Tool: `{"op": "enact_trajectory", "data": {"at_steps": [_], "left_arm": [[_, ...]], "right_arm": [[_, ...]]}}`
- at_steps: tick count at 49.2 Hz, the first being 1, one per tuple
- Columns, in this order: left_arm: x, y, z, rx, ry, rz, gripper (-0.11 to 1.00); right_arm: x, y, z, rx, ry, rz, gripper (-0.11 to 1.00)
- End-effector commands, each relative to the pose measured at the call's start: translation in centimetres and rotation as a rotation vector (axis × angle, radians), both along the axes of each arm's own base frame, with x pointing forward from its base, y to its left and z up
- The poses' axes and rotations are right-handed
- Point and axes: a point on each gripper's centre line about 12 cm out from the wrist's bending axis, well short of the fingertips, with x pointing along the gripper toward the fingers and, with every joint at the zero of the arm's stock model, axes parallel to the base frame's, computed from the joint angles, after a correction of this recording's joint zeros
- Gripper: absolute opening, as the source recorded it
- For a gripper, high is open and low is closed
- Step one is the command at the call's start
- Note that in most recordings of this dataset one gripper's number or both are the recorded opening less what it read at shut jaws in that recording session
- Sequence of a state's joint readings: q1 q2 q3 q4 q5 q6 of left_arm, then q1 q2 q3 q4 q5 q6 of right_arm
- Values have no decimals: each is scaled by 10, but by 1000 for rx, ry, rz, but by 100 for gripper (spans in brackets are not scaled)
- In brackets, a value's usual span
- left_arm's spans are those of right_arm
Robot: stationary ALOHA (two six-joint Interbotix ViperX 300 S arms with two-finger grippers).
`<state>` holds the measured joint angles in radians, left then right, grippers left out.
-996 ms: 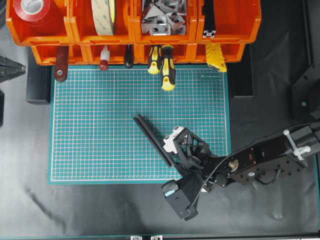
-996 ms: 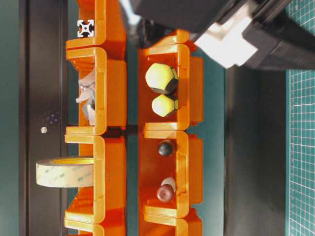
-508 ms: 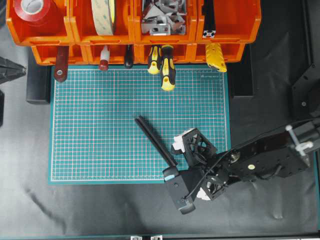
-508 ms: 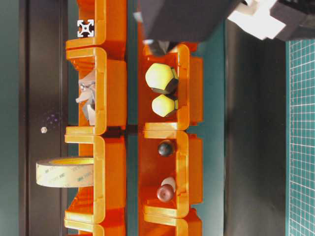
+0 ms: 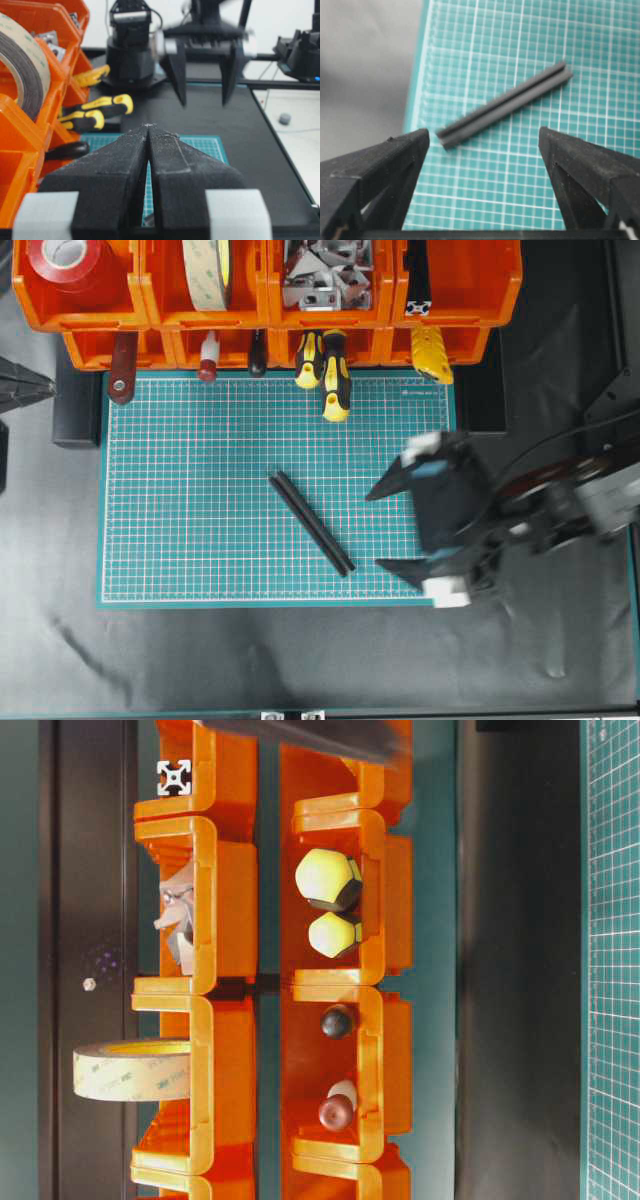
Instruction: Pick frame from container rack with right arm.
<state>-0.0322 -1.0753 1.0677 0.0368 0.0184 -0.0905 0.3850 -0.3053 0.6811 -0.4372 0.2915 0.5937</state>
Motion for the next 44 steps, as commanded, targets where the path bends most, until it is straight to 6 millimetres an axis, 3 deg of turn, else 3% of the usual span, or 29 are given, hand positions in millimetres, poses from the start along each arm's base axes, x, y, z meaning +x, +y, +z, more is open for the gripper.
{"op": "enact_trajectory", "data": {"at_steps": [1,11,25,44], "left_arm": [[0,0,14,0,-34,-2,0],[-1,0,13,1,-22,-1,0],[-2,0,9,2,14,1,0],[-9,0,8,1,-2,1,0]], "right_arm": [[-19,-13,29,77,-119,-23,84],[-62,-40,50,159,-258,-72,84],[-104,-64,67,188,-393,-109,83],[-127,-86,74,189,-489,-183,83]]}}
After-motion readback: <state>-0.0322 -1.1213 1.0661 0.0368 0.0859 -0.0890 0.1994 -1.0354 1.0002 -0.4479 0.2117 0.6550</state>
